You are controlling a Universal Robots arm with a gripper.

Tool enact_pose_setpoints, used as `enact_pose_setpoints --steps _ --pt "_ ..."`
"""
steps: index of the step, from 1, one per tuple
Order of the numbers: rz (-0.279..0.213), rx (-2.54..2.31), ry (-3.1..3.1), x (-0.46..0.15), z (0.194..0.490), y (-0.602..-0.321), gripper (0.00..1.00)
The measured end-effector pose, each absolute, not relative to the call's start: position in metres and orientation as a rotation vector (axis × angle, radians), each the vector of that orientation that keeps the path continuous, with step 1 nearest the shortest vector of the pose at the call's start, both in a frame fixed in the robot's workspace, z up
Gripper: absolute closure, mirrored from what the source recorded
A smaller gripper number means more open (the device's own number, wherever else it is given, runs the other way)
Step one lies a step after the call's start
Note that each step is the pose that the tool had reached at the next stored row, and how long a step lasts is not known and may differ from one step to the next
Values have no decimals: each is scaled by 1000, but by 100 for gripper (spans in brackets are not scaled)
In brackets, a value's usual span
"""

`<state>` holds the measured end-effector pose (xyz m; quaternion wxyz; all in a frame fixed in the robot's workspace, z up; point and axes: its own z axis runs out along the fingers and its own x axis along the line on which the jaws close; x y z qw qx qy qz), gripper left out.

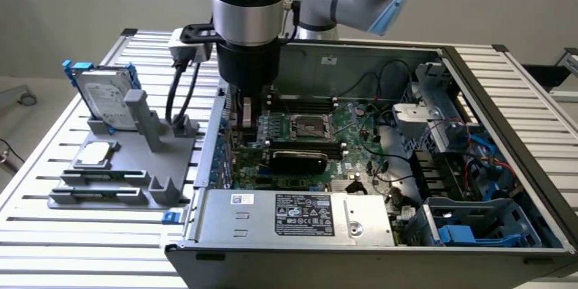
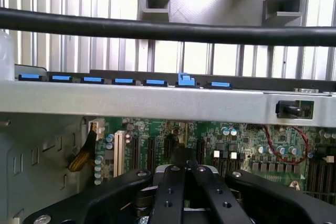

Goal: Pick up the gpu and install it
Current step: 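Press down on the gpu until it lock into place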

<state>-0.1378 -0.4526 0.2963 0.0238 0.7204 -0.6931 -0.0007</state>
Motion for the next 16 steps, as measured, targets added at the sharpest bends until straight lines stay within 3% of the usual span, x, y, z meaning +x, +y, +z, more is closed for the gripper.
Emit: enact_pose_setpoints --steps 16 --pt "-3 2217 -2154 -150 300 -460 89"
